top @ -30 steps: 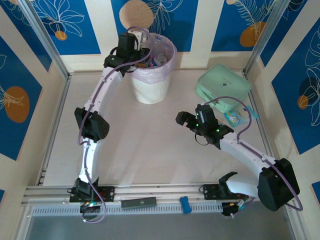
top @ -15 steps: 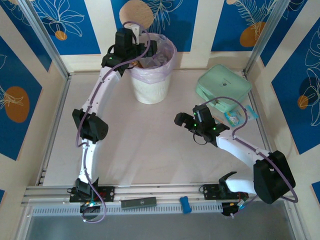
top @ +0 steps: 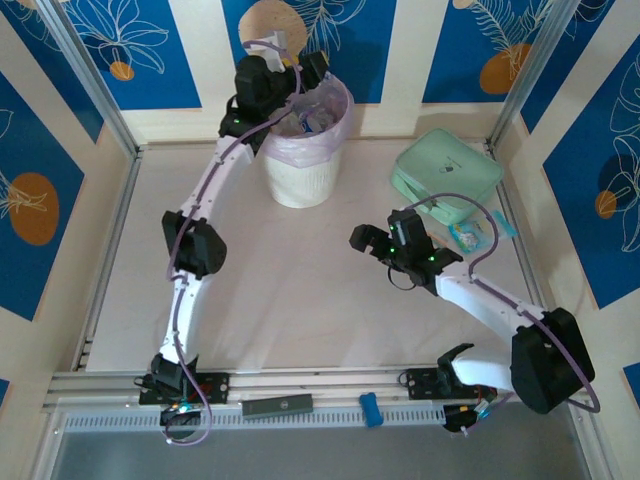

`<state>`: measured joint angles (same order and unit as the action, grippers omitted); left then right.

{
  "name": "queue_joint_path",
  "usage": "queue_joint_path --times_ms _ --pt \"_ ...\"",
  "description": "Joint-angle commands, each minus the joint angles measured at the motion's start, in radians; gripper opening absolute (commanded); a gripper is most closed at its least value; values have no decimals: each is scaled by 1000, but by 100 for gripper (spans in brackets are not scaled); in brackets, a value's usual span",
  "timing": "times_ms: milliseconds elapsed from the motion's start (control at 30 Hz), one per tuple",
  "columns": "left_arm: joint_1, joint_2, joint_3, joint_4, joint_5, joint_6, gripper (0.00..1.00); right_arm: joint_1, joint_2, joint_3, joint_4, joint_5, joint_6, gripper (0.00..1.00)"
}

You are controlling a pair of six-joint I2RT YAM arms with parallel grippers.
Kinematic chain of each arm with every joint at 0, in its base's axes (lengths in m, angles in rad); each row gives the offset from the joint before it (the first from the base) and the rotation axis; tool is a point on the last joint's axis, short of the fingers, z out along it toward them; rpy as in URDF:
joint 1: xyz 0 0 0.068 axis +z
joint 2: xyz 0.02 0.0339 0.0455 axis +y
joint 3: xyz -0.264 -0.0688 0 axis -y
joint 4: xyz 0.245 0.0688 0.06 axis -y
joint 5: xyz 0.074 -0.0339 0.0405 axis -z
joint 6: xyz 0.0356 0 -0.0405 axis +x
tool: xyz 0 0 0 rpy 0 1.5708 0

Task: Put the plastic bottles in the bin

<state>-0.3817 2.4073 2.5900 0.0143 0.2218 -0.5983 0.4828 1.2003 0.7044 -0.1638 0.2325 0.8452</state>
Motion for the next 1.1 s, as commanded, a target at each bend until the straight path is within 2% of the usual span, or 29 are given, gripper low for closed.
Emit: queue_joint_path --times_ms 0,300,467,533,767,867,1000,1067 --pt "1 71 68 82 61 -126 85 -6 -36 -5 -32 24 -14 99" --pt "-46 41 24 21 207 -111 74 -6 -33 -8 -10 22 -11 99" --pt "-77 -48 -61 9 207 -17 72 -7 -13 -3 -1 7 -8 99" --pt "-75 -75 -79 9 193 -8 73 -7 -11 -4 0 8 -10 99" --pt "-72 -216 -132 -108 127 124 90 -39 -10 45 -40 44 -101 99" --pt "-71 -337 -264 -120 81 183 93 -82 -10 55 -48 46 -139 99" --pt "-69 -553 -562 -60 -4 262 100 -164 -6 44 -21 47 -200 99" --pt "-65 -662 -712 -34 -51 294 100 -207 5 37 3 51 -239 99"
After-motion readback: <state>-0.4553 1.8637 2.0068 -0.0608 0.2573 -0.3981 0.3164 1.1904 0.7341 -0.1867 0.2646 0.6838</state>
